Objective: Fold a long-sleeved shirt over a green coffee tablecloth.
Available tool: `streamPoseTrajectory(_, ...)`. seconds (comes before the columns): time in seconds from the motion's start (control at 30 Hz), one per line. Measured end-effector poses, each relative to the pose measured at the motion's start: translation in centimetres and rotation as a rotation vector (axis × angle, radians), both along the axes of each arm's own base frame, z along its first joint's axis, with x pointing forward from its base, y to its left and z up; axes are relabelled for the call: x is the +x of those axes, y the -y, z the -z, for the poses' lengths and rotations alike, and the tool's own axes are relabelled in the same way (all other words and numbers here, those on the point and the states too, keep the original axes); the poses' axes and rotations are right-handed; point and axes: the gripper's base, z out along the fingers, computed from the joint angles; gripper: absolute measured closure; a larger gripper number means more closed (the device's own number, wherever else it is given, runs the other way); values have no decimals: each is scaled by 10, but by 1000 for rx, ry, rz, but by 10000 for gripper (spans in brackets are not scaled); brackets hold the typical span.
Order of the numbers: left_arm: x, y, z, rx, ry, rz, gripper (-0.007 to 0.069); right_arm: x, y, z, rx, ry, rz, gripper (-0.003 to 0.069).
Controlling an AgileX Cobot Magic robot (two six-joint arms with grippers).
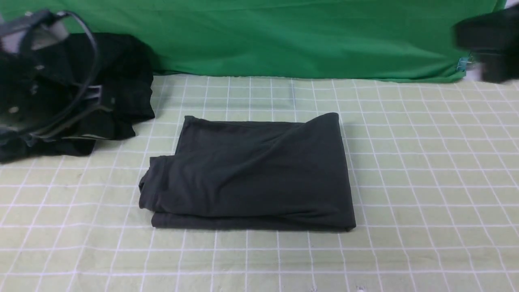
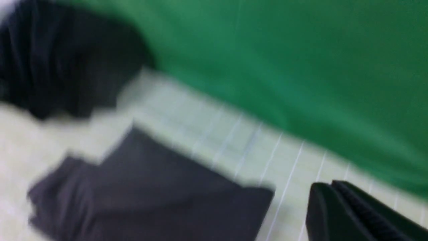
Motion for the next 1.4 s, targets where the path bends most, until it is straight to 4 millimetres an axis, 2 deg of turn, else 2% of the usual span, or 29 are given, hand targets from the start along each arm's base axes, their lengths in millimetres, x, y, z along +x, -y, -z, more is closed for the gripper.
streamPoseTrajectory(0.07, -29, 0, -6, -12, 103, -28, 629, -28, 15, 4, 88, 172, 2, 659)
streamPoseTrajectory(0.2, -74, 1, -9, -57, 266, -75, 629, -75, 39, 26, 238, 463, -1, 659)
streamPoseTrajectory(0.23, -82, 1, -9, -63, 288, -79, 629, -77, 40, 27, 244, 474, -1, 659)
streamPoseTrajectory(0.27, -99, 1, -6, -66, 353, -94, 629, -91, 47, 40, 277, 550, -1, 659)
streamPoseTrajectory(0.4, -141, 0, 10, -71, 480, -129, 629, -113, 58, 64, 258, 660, 9, 650)
streamPoseTrajectory(0.53, -162, -1, 23, -78, 552, -151, 629, -120, 62, 71, 247, 698, 14, 615)
streamPoseTrajectory(0.57, -169, -2, 29, -81, 586, -162, 629, -122, 63, 70, 249, 719, 17, 584)
streamPoseTrajectory(0.77, -179, -3, 27, -90, 656, -177, 629, -123, 64, 68, 258, 742, 18, 491)
streamPoseTrajectory(0.9, -179, -3, 27, -91, 659, -178, 627, -123, 63, 70, 253, 733, 18, 459)
streamPoseTrajectory(1.4, -179, -7, 30, 75, 670, -149, 627, -122, 63, 70, 252, 731, 17, 425)
